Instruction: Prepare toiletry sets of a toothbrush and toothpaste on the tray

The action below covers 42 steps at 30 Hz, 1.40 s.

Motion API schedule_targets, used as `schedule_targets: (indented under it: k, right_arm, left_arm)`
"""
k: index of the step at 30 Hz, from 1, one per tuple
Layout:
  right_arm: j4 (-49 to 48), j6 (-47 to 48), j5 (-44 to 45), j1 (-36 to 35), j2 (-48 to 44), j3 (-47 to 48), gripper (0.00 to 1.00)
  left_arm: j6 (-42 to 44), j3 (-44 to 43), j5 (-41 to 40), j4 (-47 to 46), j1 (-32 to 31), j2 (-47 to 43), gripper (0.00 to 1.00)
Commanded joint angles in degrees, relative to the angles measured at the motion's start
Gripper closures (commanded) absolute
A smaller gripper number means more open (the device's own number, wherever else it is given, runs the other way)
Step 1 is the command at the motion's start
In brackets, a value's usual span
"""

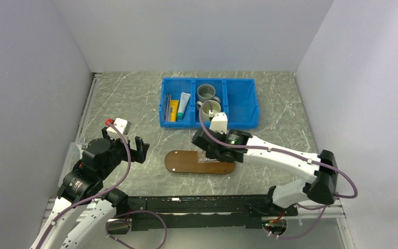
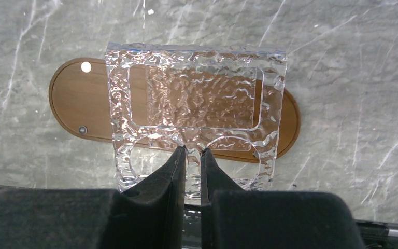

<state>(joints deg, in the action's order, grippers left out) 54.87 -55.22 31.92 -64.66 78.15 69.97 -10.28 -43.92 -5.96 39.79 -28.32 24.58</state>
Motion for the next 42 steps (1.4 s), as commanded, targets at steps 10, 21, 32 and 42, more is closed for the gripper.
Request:
schedule_targets:
  k: [10, 21, 32, 42]
  right_arm:
    - [5.47, -12.33, 5.12, -5.93, 10.98, 9.46, 1.00]
    - [2.57, -12.93, 3.58, -5.92, 14.04, 8.22, 1.00]
    - [-0.21, -12.04, 2.54, -5.37, 15.27, 6.56, 1.00]
    - [-2.19, -11.36, 1.15, -4.56, 14.89, 4.34, 1.00]
  left_arm:
    - [-0.44, 0.24, -0.24, -1.29, -0.07, -0.56, 0.01]
    - [-0.50, 0.24, 0.06, -1.35, -0.15, -0.37, 0.01]
    - [-0.44, 0.24, 0.11, -1.29, -0.11, -0.24, 0.01]
    - [-0.44, 0.34, 0.19, -1.38, -0.12, -0.04, 0.01]
